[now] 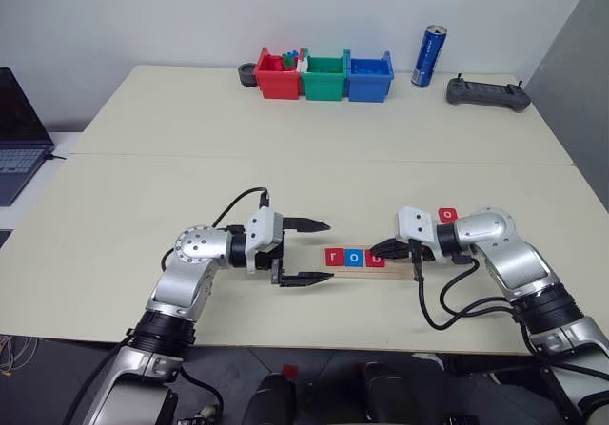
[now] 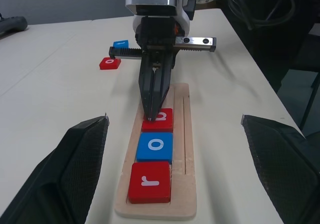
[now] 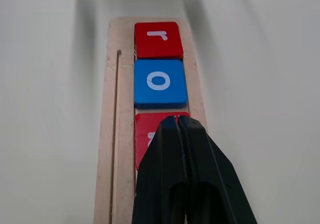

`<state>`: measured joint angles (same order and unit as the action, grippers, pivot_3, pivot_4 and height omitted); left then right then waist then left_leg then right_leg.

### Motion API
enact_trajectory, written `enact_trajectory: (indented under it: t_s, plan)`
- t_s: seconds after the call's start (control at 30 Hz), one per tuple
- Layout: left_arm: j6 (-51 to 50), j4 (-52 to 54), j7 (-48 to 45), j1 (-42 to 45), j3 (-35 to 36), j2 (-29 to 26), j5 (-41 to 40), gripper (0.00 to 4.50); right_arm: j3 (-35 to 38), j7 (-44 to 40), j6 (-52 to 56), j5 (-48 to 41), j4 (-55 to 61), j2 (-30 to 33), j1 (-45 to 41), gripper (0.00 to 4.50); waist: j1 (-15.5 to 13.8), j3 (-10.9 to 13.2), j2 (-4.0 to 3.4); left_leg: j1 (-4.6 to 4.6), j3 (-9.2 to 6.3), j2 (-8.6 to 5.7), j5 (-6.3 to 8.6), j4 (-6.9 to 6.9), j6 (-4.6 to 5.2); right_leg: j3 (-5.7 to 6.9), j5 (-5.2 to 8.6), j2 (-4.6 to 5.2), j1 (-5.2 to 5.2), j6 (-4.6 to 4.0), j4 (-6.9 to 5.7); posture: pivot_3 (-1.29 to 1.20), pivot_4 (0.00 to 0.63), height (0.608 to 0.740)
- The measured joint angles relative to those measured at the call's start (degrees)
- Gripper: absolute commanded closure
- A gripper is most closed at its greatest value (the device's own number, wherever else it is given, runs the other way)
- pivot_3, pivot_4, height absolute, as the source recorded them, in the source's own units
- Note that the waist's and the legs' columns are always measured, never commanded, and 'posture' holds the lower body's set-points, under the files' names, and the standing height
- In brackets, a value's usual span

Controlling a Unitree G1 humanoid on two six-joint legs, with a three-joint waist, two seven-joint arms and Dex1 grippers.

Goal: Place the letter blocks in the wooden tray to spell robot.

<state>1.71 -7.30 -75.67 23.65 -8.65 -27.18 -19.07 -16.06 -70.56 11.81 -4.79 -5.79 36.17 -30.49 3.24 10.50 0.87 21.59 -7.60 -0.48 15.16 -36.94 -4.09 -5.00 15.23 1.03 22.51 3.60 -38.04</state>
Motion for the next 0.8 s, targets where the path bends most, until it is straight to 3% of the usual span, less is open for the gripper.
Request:
enact_trajectory:
  t_s: [0.1,0.2,0.37,0.57,0.8]
  plan:
    - [0.0,0.0,0.0,0.0,0.0,0.0,0.0,0.0,3.2,1.6,4.4,-1.9,4.7,1.4,0.1,4.43,-0.1,0.0,0.0,0.11,-0.04,-0.01,0.0,-0.02,0.0,0.02,0.0,0.0,0.08,0.0,0.0,0.0,0.15,0.74]
    - [0.2,0.2,-0.1,-0.2,-0.2,0.2,0.0,0.0,7.5,4.8,8.0,-3.0,10.4,3.9,3.9,3.87,-0.4,0.0,0.0,0.15,-0.1,-0.01,0.0,0.0,0.0,0.08,0.0,0.01,0.09,0.0,0.04,0.0,0.15,0.74]
    - [1.3,0.1,-0.1,-1.0,-0.4,0.6,0.1,0.0,14.6,14.2,17.2,-3.6,19.5,4.0,14.8,2.09,-1.2,0.0,0.0,0.26,-0.06,-0.03,0.0,0.0,0.0,0.05,0.0,0.03,0.2,0.0,0.02,0.0,0.15,0.74]
    - [2.4,-1.8,-0.7,0.1,-0.7,1.7,0.1,0.0,22.1,30.8,31.3,-3.9,31.8,-3.1,19.8,0.01,-1.0,0.0,-0.02,0.22,0.0,0.0,0.0,0.0,0.0,0.01,0.0,-0.02,0.2,0.0,-0.01,0.0,0.15,0.74]
    - [3.7,-4.4,-2.5,2.4,-1.1,2.9,0.2,0.0,24.4,49.3,41.2,-0.4,36.2,-14.0,17.6,0.01,-1.0,0.0,-0.02,0.24,-0.02,-0.02,0.0,0.01,-0.01,0.01,0.0,-0.01,0.2,0.0,0.0,0.0,0.15,0.74]
